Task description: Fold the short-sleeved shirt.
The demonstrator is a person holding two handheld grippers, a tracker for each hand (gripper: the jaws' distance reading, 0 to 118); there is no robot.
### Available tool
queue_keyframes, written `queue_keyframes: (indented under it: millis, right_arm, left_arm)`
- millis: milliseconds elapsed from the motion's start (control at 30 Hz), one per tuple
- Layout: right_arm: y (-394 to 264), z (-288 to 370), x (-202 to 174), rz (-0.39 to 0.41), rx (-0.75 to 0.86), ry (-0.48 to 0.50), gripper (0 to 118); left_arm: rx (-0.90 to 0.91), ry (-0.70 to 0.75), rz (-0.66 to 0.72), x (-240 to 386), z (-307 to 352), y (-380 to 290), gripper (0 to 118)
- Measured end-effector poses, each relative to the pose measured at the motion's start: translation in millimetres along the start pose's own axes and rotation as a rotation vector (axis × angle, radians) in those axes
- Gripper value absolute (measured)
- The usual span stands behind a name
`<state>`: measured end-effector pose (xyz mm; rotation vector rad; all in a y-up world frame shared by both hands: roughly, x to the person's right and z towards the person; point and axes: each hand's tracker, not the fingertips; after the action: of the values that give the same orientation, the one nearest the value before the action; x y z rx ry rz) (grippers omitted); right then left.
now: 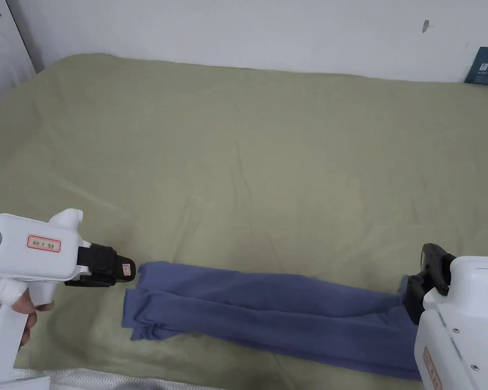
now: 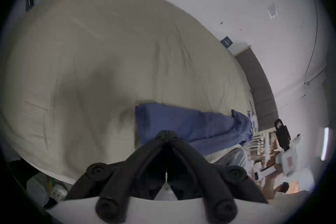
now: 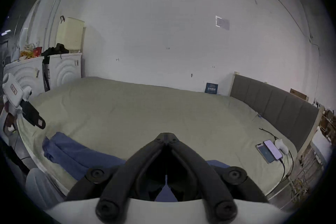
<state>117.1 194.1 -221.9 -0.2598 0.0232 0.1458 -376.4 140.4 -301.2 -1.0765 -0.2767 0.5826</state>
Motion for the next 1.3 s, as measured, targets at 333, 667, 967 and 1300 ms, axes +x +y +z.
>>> queue_keyframes:
  millis: [333,667,967,1300]
  right_arm:
    - [-0.1,-16.6,-17.4,0.025,-0.037,0.029,0]
    - [-3.3,-24.1,-15.9,0.026,-0.063,0.052,0]
    - [-3.9,-13.5,-4.0,0.01,-0.064,0.058,0]
    - [3.4,-7.1,17.7,-0.019,-0.04,0.061,0]
  left_arm:
    - [-0.036,-0.18,0.109,-36.2,-33.3,3.5,44]
    - [-0.121,-0.33,0.194,-32.4,-65.9,-4.6,107]
    - [-0.124,-0.327,0.256,-22.0,-107.9,-24.7,12]
    - [0.011,-0.168,0.197,-10.9,-25.9,-12.8,11]
